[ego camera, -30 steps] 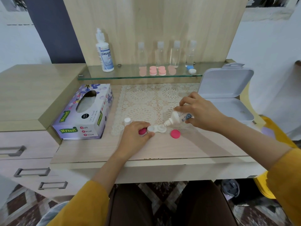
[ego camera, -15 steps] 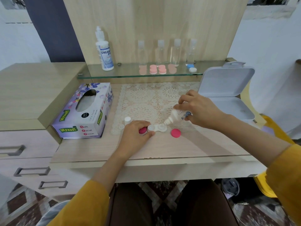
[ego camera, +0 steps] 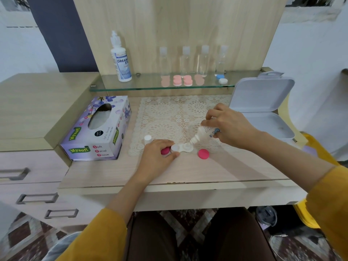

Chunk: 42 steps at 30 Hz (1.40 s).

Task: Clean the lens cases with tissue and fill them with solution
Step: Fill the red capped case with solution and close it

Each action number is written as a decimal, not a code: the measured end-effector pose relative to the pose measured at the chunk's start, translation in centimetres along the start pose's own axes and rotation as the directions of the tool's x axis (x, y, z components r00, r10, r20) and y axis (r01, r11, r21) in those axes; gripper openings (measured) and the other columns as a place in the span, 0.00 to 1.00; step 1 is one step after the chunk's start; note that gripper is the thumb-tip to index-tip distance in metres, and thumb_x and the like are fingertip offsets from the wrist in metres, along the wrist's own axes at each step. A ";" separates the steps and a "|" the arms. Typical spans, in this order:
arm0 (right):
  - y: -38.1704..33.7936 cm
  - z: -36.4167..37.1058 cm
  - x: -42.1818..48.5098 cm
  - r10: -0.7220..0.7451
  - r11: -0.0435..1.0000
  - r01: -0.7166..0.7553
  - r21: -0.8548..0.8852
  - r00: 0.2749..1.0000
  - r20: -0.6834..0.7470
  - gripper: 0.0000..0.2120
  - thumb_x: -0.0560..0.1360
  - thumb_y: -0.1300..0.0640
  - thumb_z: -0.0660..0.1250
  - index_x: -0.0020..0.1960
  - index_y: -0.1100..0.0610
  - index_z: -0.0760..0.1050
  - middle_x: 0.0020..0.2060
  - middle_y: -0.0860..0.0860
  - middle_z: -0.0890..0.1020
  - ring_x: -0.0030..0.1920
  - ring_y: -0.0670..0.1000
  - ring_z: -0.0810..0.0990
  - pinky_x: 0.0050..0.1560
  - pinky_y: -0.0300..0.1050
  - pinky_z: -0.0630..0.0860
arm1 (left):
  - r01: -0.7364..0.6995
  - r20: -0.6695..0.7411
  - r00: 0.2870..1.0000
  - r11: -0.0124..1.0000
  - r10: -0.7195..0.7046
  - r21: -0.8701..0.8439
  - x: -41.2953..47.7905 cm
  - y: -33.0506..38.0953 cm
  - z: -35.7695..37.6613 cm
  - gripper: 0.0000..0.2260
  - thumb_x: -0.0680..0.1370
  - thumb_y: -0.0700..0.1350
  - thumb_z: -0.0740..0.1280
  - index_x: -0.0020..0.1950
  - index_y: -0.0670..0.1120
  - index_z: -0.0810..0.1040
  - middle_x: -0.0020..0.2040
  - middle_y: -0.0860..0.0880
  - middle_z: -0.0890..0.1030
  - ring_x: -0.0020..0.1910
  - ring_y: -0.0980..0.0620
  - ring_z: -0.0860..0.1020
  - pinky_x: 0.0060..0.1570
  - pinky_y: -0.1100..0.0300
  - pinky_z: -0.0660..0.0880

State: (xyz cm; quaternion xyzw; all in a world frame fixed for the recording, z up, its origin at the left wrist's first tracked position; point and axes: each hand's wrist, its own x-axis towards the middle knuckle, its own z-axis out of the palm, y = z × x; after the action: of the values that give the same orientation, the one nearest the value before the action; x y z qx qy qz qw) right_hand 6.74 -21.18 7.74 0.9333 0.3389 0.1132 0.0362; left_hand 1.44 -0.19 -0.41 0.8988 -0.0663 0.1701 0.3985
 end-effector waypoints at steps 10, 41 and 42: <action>0.2 0.4 -0.3 0.030 0.999 -0.029 -0.012 0.999 0.031 0.22 0.74 0.56 0.67 0.67 0.51 0.70 0.57 0.49 0.73 0.58 0.53 0.66 0.42 0.41 0.60 | -0.012 0.004 1.000 1.000 0.012 0.002 0.0 0.0 0.0 0.11 0.70 0.40 0.73 0.52 0.42 0.82 0.48 0.53 0.80 0.48 0.59 0.74 0.48 0.80 0.64; -1.4 5.5 -4.0 0.655 0.251 -0.131 0.959 0.753 -0.068 0.25 0.64 0.65 0.76 0.56 0.49 0.73 0.45 0.42 0.80 0.43 0.37 0.79 0.40 0.26 0.72 | 0.095 -0.153 0.985 0.989 -0.077 0.113 1.7 -2.1 -3.0 0.12 0.73 0.38 0.70 0.55 0.43 0.79 0.50 0.47 0.81 0.42 0.51 0.77 0.48 0.62 0.74; -1.5 5.4 -4.1 0.655 0.247 -0.126 0.961 0.752 -0.070 0.25 0.64 0.65 0.75 0.56 0.48 0.73 0.45 0.42 0.80 0.42 0.36 0.78 0.40 0.26 0.72 | 0.119 -0.151 0.982 0.992 -0.110 0.050 2.1 -1.2 -3.1 0.12 0.72 0.39 0.70 0.55 0.43 0.79 0.48 0.49 0.80 0.42 0.55 0.77 0.46 0.67 0.73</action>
State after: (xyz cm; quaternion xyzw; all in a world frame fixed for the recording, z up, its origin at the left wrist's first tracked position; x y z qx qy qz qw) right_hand 4.02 -22.59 1.46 0.7837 0.0847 0.1282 -0.6018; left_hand 2.91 2.94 1.43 0.8974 0.0206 0.2151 0.3848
